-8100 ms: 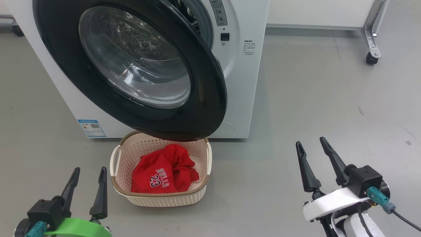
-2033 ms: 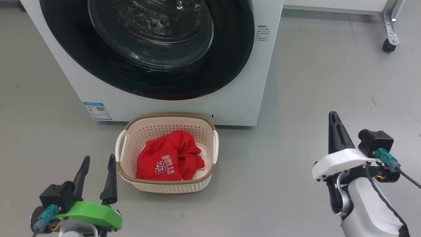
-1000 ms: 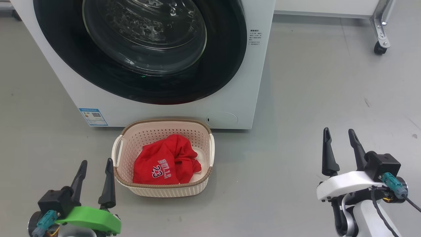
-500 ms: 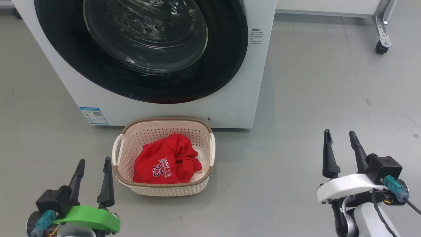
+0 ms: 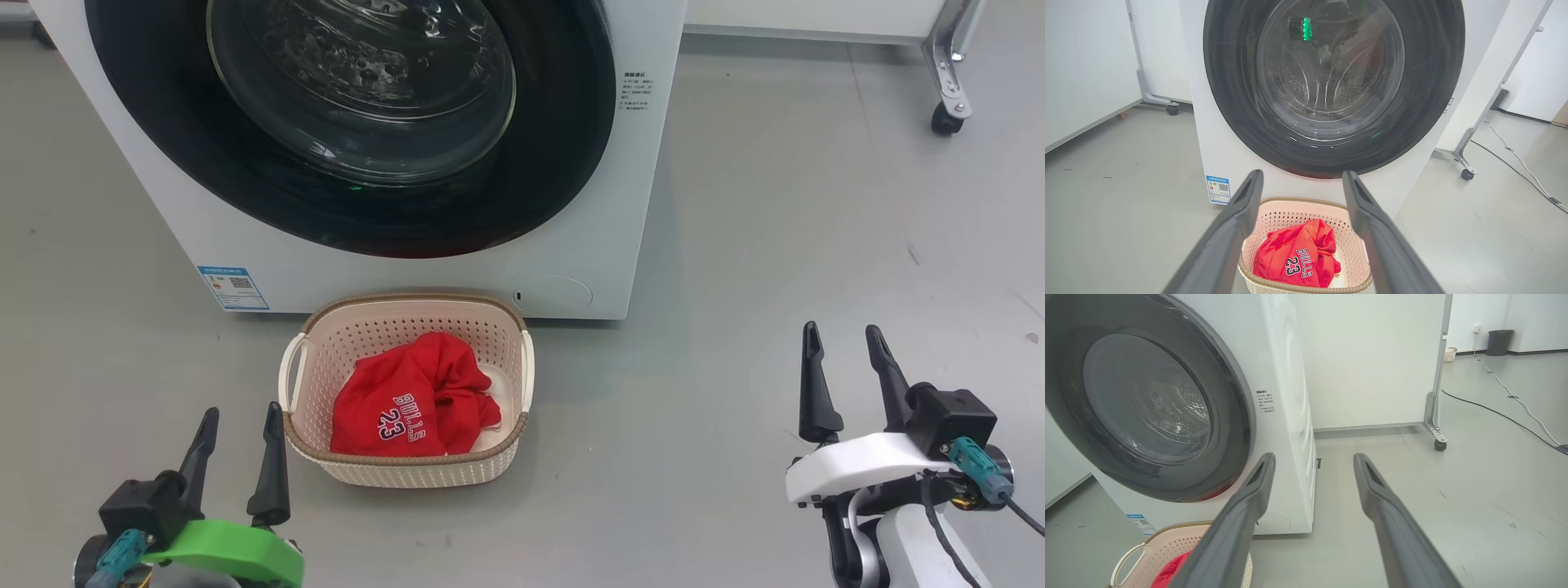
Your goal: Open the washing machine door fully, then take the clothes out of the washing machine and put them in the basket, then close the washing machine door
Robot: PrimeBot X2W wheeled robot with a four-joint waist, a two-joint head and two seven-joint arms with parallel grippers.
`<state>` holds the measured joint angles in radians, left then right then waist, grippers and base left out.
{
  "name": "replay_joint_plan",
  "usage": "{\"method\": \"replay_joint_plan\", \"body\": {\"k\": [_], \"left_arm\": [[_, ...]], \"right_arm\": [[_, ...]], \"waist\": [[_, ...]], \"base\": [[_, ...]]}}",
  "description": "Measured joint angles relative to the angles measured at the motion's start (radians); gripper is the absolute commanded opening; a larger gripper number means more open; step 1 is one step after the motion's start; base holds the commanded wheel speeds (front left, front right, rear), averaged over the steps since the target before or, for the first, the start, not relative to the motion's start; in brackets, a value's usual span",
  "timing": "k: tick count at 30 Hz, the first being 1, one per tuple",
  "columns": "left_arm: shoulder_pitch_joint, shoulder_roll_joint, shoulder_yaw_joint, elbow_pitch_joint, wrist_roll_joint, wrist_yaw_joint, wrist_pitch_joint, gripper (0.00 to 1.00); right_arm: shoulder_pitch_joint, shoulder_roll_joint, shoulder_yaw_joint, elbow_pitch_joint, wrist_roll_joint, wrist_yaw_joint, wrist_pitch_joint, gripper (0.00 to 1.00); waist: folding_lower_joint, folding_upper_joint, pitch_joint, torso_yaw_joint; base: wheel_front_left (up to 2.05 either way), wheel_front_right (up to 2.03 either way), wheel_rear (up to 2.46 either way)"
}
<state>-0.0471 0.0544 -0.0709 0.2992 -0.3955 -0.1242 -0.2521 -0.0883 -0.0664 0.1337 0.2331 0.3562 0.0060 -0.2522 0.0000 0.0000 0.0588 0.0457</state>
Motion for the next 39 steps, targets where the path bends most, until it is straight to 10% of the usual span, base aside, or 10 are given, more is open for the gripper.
{"method": "replay_joint_plan", "body": {"k": [36,37,39], "left_arm": [[0.0,0.002,-0.034,-0.006,-0.08,0.0,0.0,1.0],[0.0,0.003,-0.035,-0.008,-0.08,0.0,0.0,0.0],[0.001,0.0,-0.038,-0.002,-0.084,0.0,0.002,0.0]], "right_arm": [[0.016,0.005,0.002,-0.007,-0.016,0.002,0.0,1.0],[0.016,0.005,0.002,-0.007,-0.016,0.003,0.0,0.0],[0.017,0.006,0.003,0.001,-0.015,0.002,0.0,0.0]], "waist": [[0.0,0.0,-0.002,-0.001],[0.0,0.0,-0.003,-0.001],[0.0,0.0,-0.004,-0.001]], "base": [[0.0,0.0,0.0],[0.0,0.0,0.0],[0.0,0.0,0.0]]}}
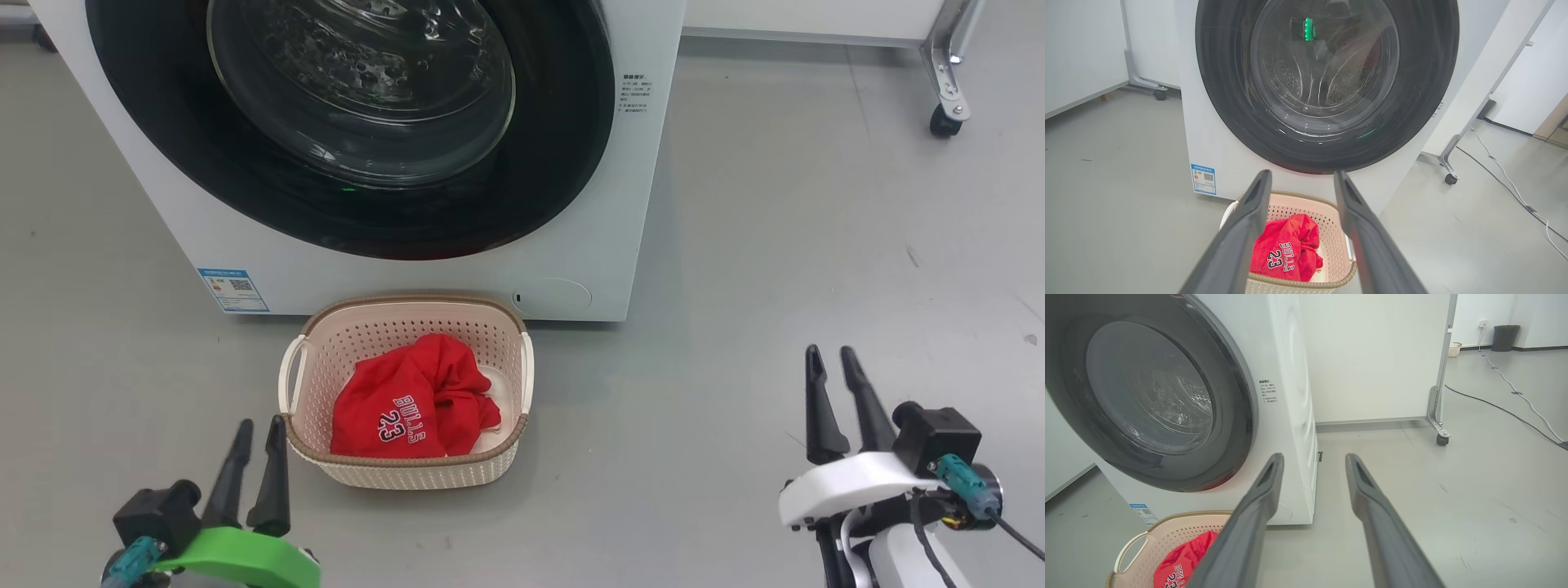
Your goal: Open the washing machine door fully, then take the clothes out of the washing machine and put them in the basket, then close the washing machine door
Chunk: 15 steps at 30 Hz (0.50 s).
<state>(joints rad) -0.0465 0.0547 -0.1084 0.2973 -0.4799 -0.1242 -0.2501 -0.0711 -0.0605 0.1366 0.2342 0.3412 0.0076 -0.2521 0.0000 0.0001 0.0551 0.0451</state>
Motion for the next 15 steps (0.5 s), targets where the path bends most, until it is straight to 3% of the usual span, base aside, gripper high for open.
{"method": "replay_joint_plan", "body": {"k": [6,15], "left_arm": [[0.02,-0.013,-0.004,0.035,-0.016,0.0,0.004,0.0],[0.02,-0.013,0.009,0.033,-0.134,0.0,0.039,0.0]], "right_arm": [[0.035,0.009,-0.001,0.037,0.021,0.0,0.002,0.0],[0.035,0.011,-0.028,0.038,0.132,0.009,0.037,0.0]], "waist": [[0.0,0.0,-0.001,-0.001],[0.0,0.0,-0.007,-0.006]], "base": [[0.0,0.0,0.0],[0.0,0.0,0.0]]}}
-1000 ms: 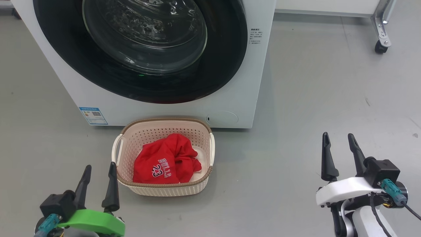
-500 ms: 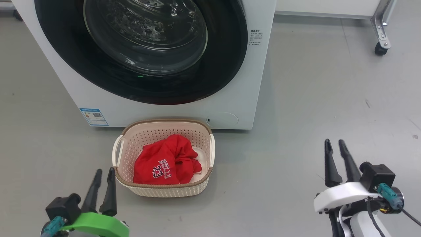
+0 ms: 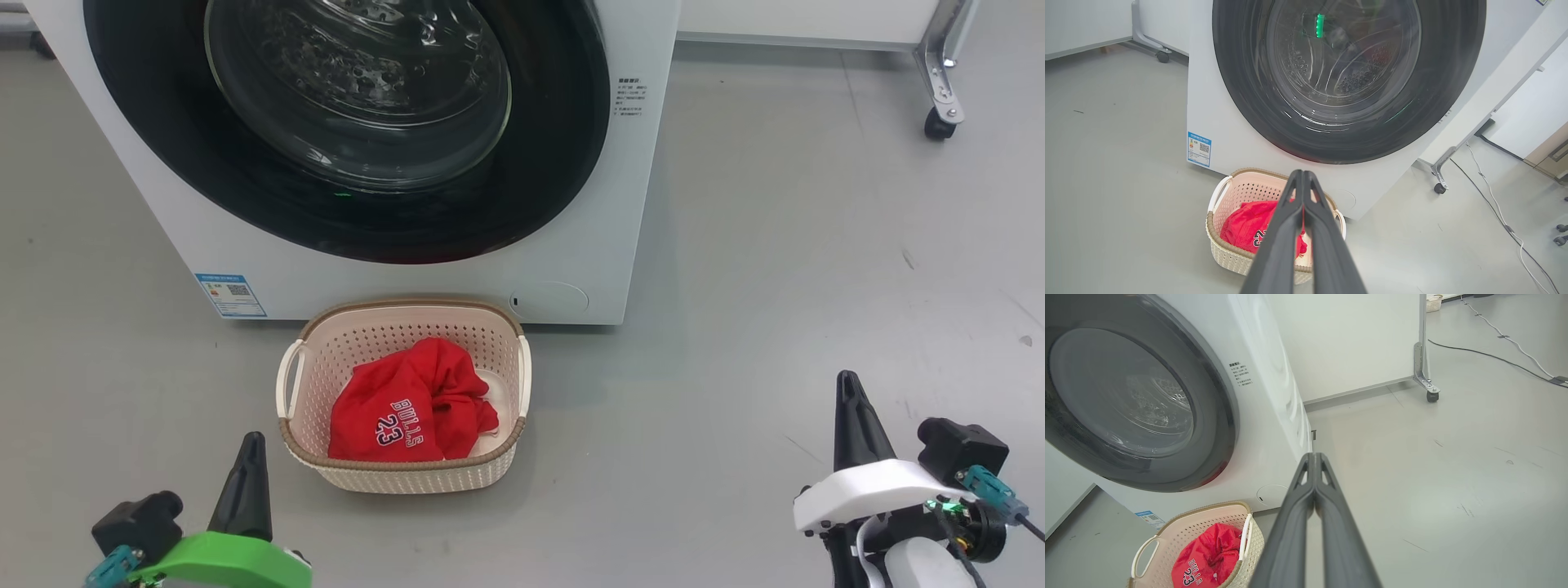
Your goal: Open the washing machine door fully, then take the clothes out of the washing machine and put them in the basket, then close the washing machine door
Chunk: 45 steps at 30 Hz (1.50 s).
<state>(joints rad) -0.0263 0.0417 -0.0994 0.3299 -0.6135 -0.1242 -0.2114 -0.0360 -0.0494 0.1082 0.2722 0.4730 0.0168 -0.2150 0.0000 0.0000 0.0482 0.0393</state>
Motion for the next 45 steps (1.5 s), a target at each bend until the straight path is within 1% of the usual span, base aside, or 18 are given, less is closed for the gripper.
{"method": "replay_joint_plan", "body": {"k": [5,10,18,20,25,28,42,45], "left_arm": [[0.0,0.0,0.008,-0.004,-0.056,0.0,0.018,0.0],[0.0,0.0,0.019,-0.006,-0.111,0.0,0.035,0.0],[0.0,0.0,0.034,-0.011,-0.195,0.0,0.066,0.0],[0.0,0.0,0.037,-0.012,-0.223,0.0,0.073,0.0],[0.0,0.0,0.046,-0.015,-0.275,0.0,0.088,0.0],[0.0,0.0,0.055,-0.016,-0.316,0.0,0.103,0.0],[-0.003,0.0,0.08,-0.022,-0.477,0.0,0.151,0.0],[-0.003,0.0,0.085,-0.023,-0.495,0.0,0.159,0.0]], "right_arm": [[0.0,0.0,-0.009,0.001,0.087,0.003,0.018,0.0],[0.0,0.001,-0.024,0.001,0.145,0.012,0.038,0.0],[-0.001,0.002,-0.046,0.002,0.236,0.018,0.068,0.0],[-0.001,0.002,-0.052,0.002,0.264,0.025,0.077,0.0],[-0.002,0.003,-0.066,0.003,0.326,0.026,0.096,0.0],[-0.003,0.004,-0.076,0.004,0.374,0.034,0.109,0.0],[-0.007,0.005,-0.114,0.004,0.545,0.047,0.16,0.0],[-0.007,0.005,-0.12,0.004,0.573,0.053,0.166,0.0]], "waist": [[0.0,0.0,-0.003,-0.002],[0.0,0.0,-0.005,-0.004],[0.0,0.0,-0.009,-0.008],[0.0,0.0,-0.01,-0.009],[0.0,0.0,-0.013,-0.011],[0.0,0.0,-0.015,-0.013],[0.0,0.0,-0.022,-0.019],[0.0,0.0,-0.023,-0.02]], "base": [[0.0,0.0,0.0],[0.0,0.0,0.0],[0.0,0.0,0.0],[0.0,0.0,0.0],[0.0,0.0,0.0],[0.0,0.0,0.0],[0.0,0.0,0.0],[0.0,0.0,0.0]]}}
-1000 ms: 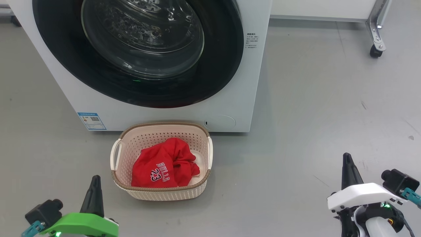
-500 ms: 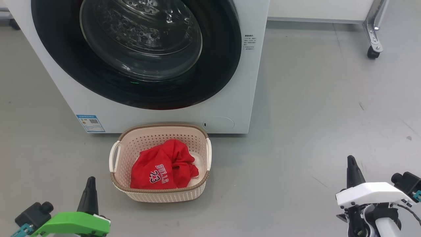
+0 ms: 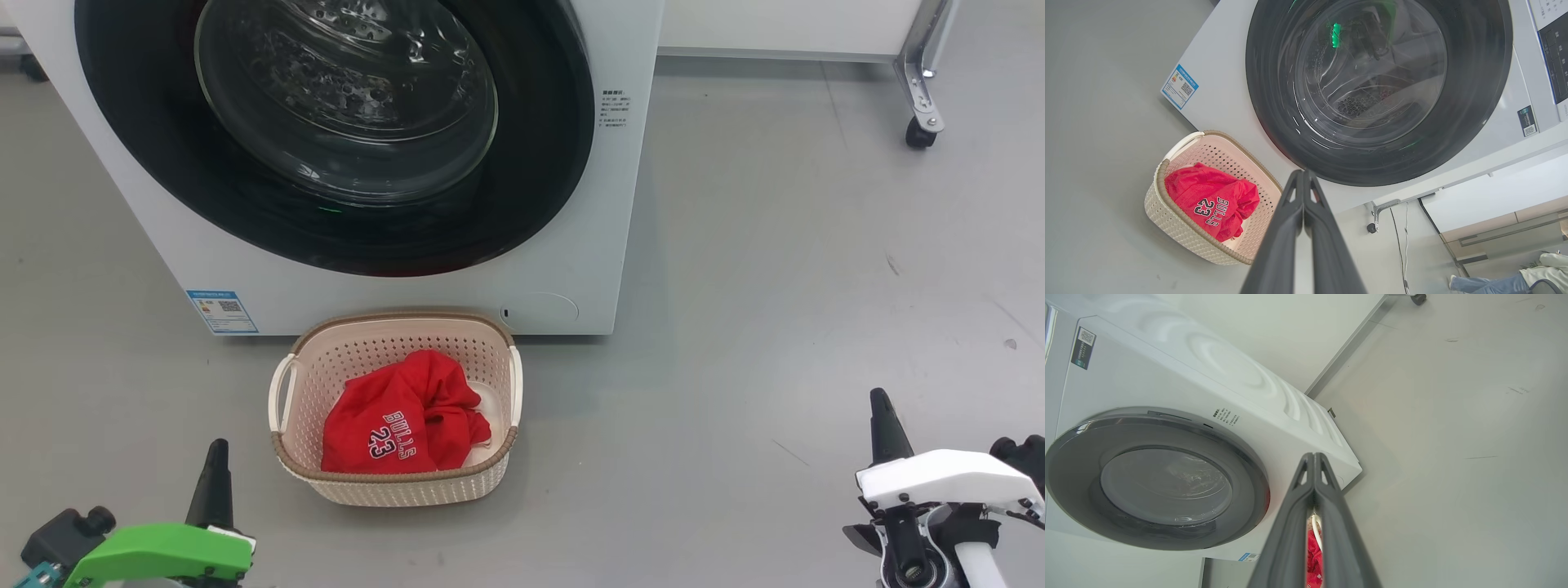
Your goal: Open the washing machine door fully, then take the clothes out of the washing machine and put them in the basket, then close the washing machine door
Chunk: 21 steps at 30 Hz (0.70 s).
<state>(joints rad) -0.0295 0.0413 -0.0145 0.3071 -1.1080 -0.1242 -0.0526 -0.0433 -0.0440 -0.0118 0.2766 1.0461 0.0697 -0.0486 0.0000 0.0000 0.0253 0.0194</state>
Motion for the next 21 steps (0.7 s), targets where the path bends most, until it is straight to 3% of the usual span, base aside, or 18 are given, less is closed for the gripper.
{"method": "replay_joint_plan", "body": {"k": [21], "left_arm": [[-0.003,0.0,0.04,-0.017,-0.236,0.0,0.073,0.0]], "right_arm": [[-0.009,0.003,-0.056,0.0,0.258,0.022,0.074,0.0]], "waist": [[0.0001,0.0,-0.011,-0.009]], "base": [[0.0,0.0,0.0]]}}
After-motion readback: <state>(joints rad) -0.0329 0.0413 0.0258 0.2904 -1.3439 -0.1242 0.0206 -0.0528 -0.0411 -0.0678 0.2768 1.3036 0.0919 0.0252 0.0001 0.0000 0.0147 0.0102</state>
